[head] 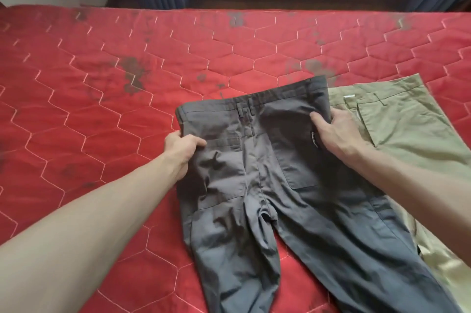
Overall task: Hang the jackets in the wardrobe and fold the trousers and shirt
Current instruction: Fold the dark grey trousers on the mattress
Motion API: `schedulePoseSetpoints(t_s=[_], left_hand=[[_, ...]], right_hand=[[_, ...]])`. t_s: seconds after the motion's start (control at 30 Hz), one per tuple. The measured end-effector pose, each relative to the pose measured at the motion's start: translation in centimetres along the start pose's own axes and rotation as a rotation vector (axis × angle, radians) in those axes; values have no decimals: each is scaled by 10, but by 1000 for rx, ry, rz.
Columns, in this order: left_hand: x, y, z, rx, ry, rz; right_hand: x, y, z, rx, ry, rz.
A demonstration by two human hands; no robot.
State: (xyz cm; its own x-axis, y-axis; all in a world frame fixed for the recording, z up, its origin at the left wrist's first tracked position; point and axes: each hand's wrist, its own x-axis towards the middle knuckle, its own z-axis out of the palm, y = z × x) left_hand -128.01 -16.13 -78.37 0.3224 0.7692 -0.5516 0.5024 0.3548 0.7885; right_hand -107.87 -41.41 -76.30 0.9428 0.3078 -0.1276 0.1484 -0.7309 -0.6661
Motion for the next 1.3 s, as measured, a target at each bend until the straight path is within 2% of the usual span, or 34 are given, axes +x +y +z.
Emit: schedulePoseSetpoints(t_s=[0.17, 0.33, 0.4, 0.57, 0.7, 1.0, 1.3], left_hand=[[-36, 15, -16, 8, -71, 110], [-84, 46, -36, 115, 53, 268], [-113, 61, -48, 129, 57, 263], [-198, 102, -87, 24, 108, 235], [-268, 134, -119, -22, 126, 258], [-445, 233, -207, -134, 85, 375], [-582, 289, -311, -338, 83, 558]], right_hand=[[-37, -10, -20, 102, -85, -83], [-70, -31, -56, 41, -26, -155], [-85, -50, -79, 114, -43, -140], [-125, -104, -156, 287, -75, -172], [-166, -147, -223, 384, -173, -191], [-272, -245, -384, 575, -133, -303], [-369, -321, -474, 847, -76, -410]])
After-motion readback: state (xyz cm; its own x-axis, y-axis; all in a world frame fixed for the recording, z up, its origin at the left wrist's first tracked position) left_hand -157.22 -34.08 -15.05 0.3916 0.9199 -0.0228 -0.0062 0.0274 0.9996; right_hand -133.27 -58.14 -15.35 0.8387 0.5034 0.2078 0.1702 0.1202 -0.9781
